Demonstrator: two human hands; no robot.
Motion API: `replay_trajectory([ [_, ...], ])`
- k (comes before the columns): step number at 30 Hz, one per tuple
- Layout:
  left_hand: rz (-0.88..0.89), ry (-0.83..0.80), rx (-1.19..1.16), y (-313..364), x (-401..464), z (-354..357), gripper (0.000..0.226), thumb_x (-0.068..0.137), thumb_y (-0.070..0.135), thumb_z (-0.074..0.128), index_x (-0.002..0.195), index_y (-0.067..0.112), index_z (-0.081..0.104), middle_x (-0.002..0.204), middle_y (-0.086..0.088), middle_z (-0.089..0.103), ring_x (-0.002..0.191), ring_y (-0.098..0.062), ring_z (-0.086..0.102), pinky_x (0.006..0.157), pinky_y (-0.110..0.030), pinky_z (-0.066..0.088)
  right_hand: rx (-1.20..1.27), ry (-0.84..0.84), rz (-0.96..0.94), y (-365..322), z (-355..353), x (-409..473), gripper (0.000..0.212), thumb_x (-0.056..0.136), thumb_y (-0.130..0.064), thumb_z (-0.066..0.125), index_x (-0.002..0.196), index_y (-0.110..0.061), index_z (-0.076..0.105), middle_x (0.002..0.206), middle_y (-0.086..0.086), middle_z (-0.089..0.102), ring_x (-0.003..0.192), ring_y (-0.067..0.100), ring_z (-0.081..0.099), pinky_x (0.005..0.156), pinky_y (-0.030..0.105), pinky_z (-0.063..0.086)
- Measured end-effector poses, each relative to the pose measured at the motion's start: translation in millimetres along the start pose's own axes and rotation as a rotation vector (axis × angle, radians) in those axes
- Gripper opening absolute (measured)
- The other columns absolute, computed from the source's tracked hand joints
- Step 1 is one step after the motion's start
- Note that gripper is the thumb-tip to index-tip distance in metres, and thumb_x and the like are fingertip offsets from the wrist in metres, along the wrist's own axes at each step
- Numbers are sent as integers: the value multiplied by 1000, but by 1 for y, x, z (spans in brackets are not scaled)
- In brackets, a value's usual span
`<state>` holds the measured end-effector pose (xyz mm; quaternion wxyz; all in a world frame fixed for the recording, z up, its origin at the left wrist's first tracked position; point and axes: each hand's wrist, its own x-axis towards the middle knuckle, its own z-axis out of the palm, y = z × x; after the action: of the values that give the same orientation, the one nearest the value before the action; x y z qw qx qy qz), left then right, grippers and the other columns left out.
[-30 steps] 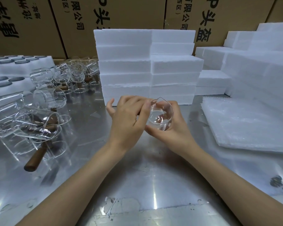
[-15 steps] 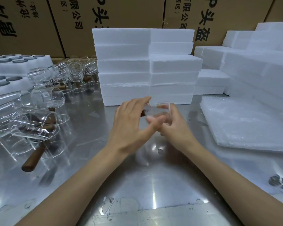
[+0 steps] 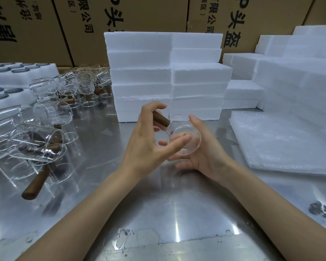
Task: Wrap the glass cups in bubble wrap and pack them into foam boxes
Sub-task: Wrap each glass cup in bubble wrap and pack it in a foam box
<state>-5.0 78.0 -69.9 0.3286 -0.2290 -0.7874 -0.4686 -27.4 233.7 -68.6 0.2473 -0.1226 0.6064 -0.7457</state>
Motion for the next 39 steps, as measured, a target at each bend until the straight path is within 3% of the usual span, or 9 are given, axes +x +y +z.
replay_trajectory([
  [5, -257, -39, -198, 3, 1, 4, 57, 62, 59, 71, 108, 39, 43, 88, 26, 56, 83, -2, 61, 81, -22, 51, 118, -48, 27, -3, -1, -2, 57, 84, -66, 47, 104, -19, 75, 118, 11, 67, 80, 20, 71, 61, 25, 56],
  [8, -249, -75, -19, 3, 2, 2, 67, 58, 67, 76, 114, 38, 52, 122, 12, 40, 108, -2, 54, 90, -16, 45, 136, 69, 56, -2, -2, 0, 56, 87, -65, 44, 102, -20, 73, 116, 18, 67, 62, 15, 68, 54, 20, 54],
  [11, -89, -186, 180, 5, 2, -1, 79, 59, 67, 75, 128, 37, 53, 140, 11, 31, 130, -11, 34, 111, -35, 31, 172, 131, 45, -2, -2, 1, 56, 91, -63, 39, 106, -17, 68, 103, 18, 72, 65, 17, 62, 50, 19, 52],
  [14, -71, -187, 229, 10, 1, 3, 72, 60, 63, 72, 126, 44, 47, 124, 26, 50, 133, -3, 28, 115, -51, 18, 159, 193, 24, -2, 1, 1, 58, 93, -60, 38, 110, -13, 67, 102, 20, 71, 69, 21, 53, 46, 18, 49],
  [19, -148, -69, 150, 13, -4, 9, 55, 55, 70, 65, 102, 44, 54, 100, 32, 54, 118, 0, 39, 108, -47, 26, 55, 231, -19, 2, 6, 3, 54, 95, -59, 33, 109, -19, 67, 98, 10, 73, 101, 25, 66, 69, 27, 51],
  [24, -268, 65, 10, 18, -1, 18, 40, 59, 66, 64, 81, 35, 53, 90, 28, 57, 95, -6, 51, 96, -48, 40, -56, 211, -29, 7, 11, 5, 50, 93, -61, 33, 105, -27, 67, 102, 2, 74, 68, 15, 69, 56, 21, 52],
  [27, -315, 115, -98, 14, 5, 16, 28, 79, 56, 57, 71, 30, 54, 71, 19, 66, 74, -3, 60, 95, -60, 40, -99, 187, -52, 10, 11, 7, 52, 94, -61, 34, 112, -25, 67, 101, 2, 74, 65, 17, 68, 69, 28, 55],
  [29, -303, 115, -107, 11, 6, 12, 29, 90, 47, 49, 68, 31, 56, 65, 18, 67, 66, 0, 60, 95, -65, 38, -85, 165, -36, 10, 10, 6, 52, 93, -62, 33, 109, -27, 69, 99, 4, 74, 63, 16, 69, 61, 22, 54],
  [39, -33, 17, 167, 8, 1, 8, 31, 99, 42, 29, 105, 45, 60, 99, 30, 61, 115, 1, 51, 109, -32, 6, 187, 93, 81, 1, -1, 1, 52, 93, -60, 40, 109, -19, 66, 82, 7, 71, 45, 9, 59, 40, 16, 48],
])
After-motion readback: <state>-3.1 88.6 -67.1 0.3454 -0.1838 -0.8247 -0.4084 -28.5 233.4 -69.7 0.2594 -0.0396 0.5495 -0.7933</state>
